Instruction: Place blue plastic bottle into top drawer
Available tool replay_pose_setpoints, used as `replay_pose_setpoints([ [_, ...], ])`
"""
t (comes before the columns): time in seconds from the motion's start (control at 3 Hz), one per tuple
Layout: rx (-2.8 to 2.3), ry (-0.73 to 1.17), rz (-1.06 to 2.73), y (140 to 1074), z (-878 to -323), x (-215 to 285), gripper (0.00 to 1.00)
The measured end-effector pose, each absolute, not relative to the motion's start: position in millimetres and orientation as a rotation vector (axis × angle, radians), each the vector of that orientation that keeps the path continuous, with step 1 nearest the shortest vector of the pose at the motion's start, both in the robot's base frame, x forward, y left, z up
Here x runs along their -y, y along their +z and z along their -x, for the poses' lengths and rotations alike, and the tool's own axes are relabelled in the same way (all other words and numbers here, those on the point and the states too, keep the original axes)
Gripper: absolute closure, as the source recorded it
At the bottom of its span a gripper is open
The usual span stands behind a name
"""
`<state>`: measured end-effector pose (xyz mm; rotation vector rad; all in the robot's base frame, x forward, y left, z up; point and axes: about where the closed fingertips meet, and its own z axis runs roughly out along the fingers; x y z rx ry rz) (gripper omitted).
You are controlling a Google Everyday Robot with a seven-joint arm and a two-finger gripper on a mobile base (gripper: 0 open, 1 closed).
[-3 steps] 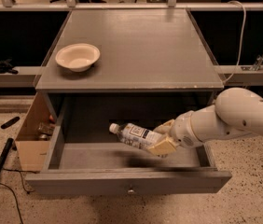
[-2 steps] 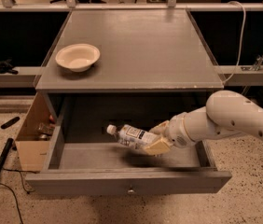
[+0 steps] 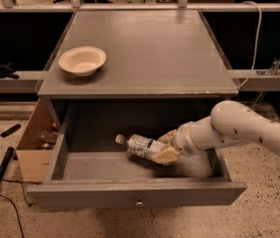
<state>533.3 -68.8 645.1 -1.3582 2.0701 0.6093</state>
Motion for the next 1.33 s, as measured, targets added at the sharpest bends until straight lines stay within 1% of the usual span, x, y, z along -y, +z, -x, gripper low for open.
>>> replay_pose_setpoints([
  [0.33, -2.071, 0.598, 1.368, 629.2, -548.0, 74.5, 1.00],
  [0.67, -2.072, 0.599, 1.367, 628.5, -548.7, 74.7, 0.82],
  [1.33, -2.072, 0.599, 1.367, 628.4, -548.7, 74.7, 0.35],
])
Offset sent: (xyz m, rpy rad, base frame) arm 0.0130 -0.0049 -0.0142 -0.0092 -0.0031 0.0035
